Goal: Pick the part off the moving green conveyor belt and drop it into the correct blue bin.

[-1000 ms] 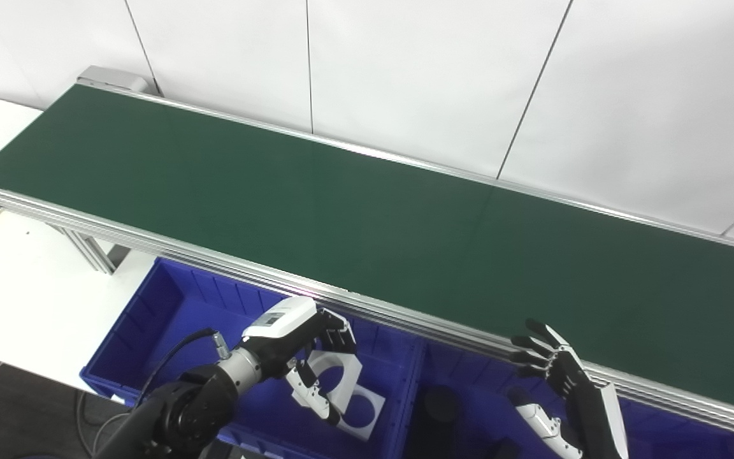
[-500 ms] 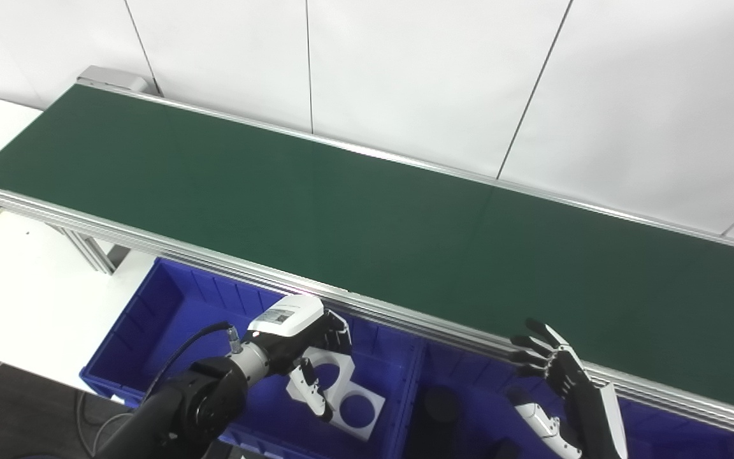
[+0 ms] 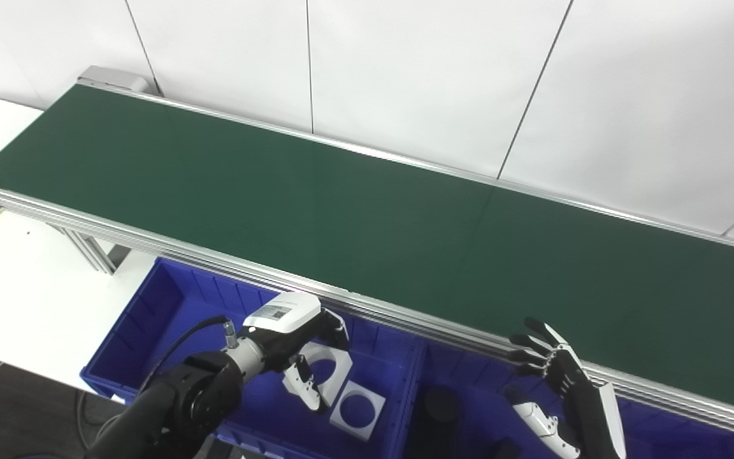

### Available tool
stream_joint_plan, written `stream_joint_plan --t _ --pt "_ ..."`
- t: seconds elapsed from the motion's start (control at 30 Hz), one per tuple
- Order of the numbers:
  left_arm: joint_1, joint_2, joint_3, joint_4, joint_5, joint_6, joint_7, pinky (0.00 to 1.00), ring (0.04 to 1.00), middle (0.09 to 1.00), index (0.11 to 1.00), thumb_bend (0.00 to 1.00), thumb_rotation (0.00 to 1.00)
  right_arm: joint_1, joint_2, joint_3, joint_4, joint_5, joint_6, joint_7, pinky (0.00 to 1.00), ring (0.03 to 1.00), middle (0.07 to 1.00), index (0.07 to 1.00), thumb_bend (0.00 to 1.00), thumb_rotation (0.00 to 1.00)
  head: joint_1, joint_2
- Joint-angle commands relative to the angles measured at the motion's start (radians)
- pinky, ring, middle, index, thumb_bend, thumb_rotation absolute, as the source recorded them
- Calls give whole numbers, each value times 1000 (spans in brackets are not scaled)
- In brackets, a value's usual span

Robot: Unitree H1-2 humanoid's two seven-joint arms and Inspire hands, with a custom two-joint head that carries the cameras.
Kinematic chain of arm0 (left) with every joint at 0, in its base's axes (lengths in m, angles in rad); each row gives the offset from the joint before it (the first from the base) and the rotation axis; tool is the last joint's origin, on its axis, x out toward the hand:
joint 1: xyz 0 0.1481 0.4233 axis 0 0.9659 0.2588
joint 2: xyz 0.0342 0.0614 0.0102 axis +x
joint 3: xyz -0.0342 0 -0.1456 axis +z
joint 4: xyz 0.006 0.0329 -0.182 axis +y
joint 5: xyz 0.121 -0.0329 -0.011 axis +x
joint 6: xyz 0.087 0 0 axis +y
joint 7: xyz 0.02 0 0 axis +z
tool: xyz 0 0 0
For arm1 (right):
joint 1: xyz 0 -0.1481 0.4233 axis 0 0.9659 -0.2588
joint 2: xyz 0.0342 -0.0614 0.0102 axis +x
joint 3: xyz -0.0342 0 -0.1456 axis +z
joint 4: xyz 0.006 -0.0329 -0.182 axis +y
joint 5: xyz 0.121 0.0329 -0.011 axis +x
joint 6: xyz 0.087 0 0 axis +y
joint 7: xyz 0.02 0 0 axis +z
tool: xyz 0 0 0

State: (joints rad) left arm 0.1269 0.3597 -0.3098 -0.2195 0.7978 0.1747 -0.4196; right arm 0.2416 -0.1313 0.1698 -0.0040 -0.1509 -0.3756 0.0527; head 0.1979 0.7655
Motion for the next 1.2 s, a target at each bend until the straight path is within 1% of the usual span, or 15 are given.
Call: stream_joint_plan --t 0.0,0.13,0.27,0.47,0.5,0.6,0.63,0.73,0.77,0.8,0.83,0.87,0.93,1.0,1.17 --pt "-10 12 13 -40 -14 25 -10 903 913 947 911 960 185 -9 6 -3 -31 4 -22 3 586 667 742 843 661 580 -1 1" --pt "-7 14 21 -55 -33 36 -24 953 963 997 975 1000 213 -11 6 -3 -26 3 -27 3 585 668 742 842 651 570 0 -1" --pt "-6 19 22 -68 -43 40 -31 967 981 1000 995 1000 240 -11 7 -1 -28 -2 -24 3 586 668 742 843 646 568 -1 -2" --pt "-4 22 30 -107 -73 62 -57 970 984 1000 1000 1000 254 -11 12 -1 -20 -3 -30 -1 586 667 740 841 644 560 -13 -7" --pt "-2 21 35 -116 -87 64 -60 939 967 990 976 1000 262 -11 13 -1 -19 0 -31 1 588 668 741 840 647 554 -13 -7" --pt "13 13 78 -160 -208 53 -58 884 925 946 934 1000 280 -10 14 -1 -11 -4 -45 -1 588 667 739 842 646 556 -22 -13" --pt "19 8 97 -183 -258 59 -62 851 905 922 913 1000 317 -9 14 0 -11 -5 -47 -1 585 665 739 842 649 563 -24 -14" --pt "37 -10 149 -235 -417 64 -66 771 878 891 871 932 367 -8 15 1 -10 -5 -46 0 581 664 741 843 649 568 -29 -19" --pt "51 -31 176 -241 -504 35 -51 760 874 888 866 923 374 -6 16 1 -8 -1 -44 1 581 664 741 843 649 569 -43 -25" --pt "61 -45 194 -243 -562 13 -40 735 841 856 843 896 449 -6 16 1 -8 2 -43 2 585 667 742 843 648 559 -43 -25" --pt "71 -64 213 -251 -633 1 -34 726 829 845 835 888 474 -4 16 2 -7 3 -41 3 586 668 742 843 648 555 -55 -30" --pt "77 -76 224 -256 -680 -6 -31 717 813 837 834 884 559 -3 16 2 -6 4 -40 3 592 671 743 843 653 560 -55 -30" --pt "82 -89 230 -264 -740 -32 -26 720 797 829 833 890 643 -2 17 3 -1 2 -45 2 593 673 742 842 654 562 -69 -37" --pt "81 -101 232 -271 -789 -40 -22 722 791 823 831 916 679 -1 19 4 5 -3 -50 0 592 673 741 841 656 566 -83 -45" --pt "77 -122 232 -257 -849 -61 10 667 748 779 813 980 707 2 26 7 23 -14 -62 -8 592 674 745 840 666 570 -125 -69"
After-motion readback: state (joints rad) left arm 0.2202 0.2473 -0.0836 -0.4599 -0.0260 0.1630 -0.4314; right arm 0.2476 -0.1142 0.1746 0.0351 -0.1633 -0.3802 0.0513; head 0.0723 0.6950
